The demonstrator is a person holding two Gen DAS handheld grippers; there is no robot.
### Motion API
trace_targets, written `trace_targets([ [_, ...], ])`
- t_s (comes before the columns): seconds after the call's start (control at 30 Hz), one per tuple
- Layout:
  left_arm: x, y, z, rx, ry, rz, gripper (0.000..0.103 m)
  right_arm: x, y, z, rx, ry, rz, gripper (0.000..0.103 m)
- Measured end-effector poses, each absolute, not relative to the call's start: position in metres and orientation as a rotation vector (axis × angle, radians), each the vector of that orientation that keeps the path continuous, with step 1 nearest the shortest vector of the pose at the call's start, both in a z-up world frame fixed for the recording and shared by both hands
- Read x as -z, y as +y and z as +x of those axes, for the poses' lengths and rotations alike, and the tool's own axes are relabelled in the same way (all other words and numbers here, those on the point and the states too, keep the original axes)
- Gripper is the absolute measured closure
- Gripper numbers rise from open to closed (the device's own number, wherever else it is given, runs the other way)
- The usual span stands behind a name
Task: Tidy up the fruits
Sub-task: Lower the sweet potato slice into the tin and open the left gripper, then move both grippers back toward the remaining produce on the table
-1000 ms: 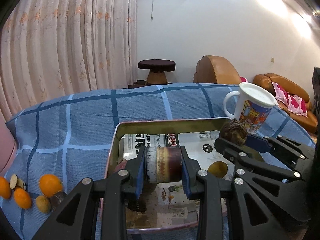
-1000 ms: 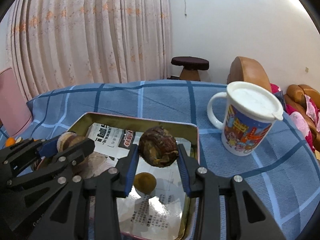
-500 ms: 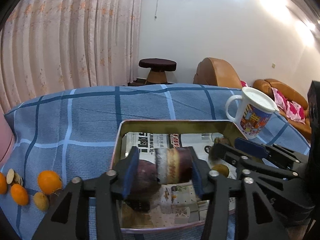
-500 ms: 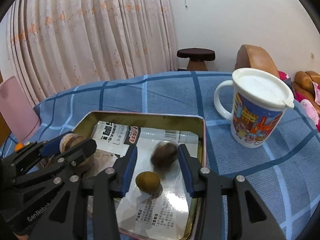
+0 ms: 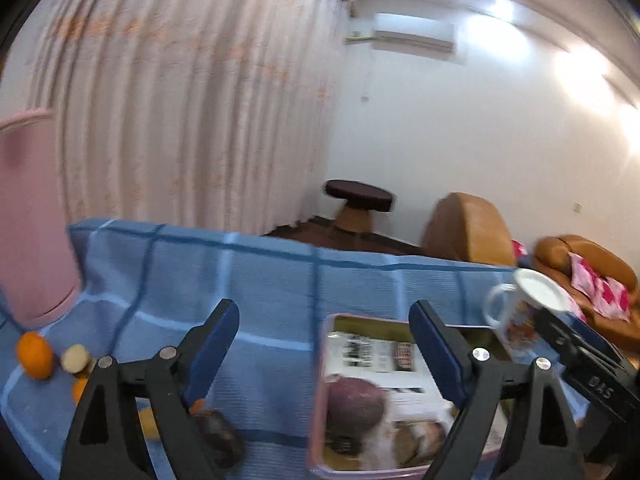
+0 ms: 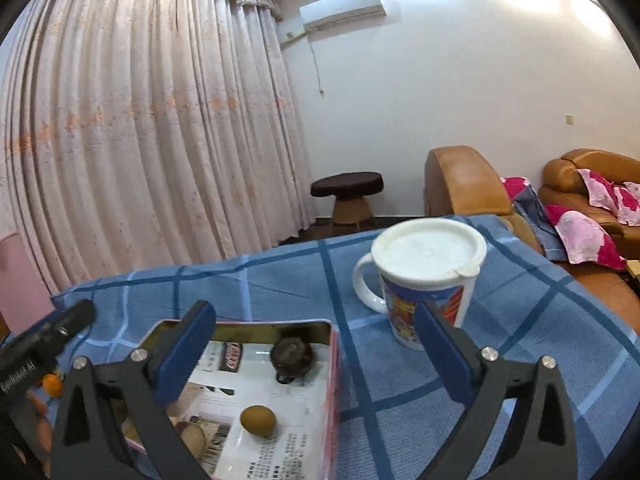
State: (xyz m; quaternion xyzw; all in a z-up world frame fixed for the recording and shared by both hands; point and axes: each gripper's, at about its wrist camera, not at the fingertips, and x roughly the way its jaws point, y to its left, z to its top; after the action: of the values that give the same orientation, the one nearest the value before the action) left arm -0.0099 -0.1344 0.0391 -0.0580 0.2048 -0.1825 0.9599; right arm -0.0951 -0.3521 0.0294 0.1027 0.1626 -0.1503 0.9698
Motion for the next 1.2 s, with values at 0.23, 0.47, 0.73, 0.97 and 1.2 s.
trace_targets([
  [0.23,-0.023,-0.119,-0.003,0.290,0.460,-0.109,0.015,-0.024,-0.334,-0.091,0.310,0.343,0.100,0.001],
  [0.47,-0.019,-0.114,-0.014,0.255,0.434,-0.058,0.015,-0.021,-0.328,-0.096,0.365,0.322,0.076,0.002],
  [0.73,-0.019,-0.112,-0.027,0.264,0.411,-0.026,0.015,-0.025,-0.317,-0.101,0.404,0.301,0.066,0.002],
  [0.97,-0.020,-0.110,-0.033,0.260,0.406,-0.012,0.015,-0.025,-0.305,-0.105,0.408,0.297,0.078,0.003],
  [1.2,-0.020,-0.112,-0.036,0.239,0.406,0.009,0.015,-0.025,-0.290,-0.113,0.397,0.290,0.083,0.006],
])
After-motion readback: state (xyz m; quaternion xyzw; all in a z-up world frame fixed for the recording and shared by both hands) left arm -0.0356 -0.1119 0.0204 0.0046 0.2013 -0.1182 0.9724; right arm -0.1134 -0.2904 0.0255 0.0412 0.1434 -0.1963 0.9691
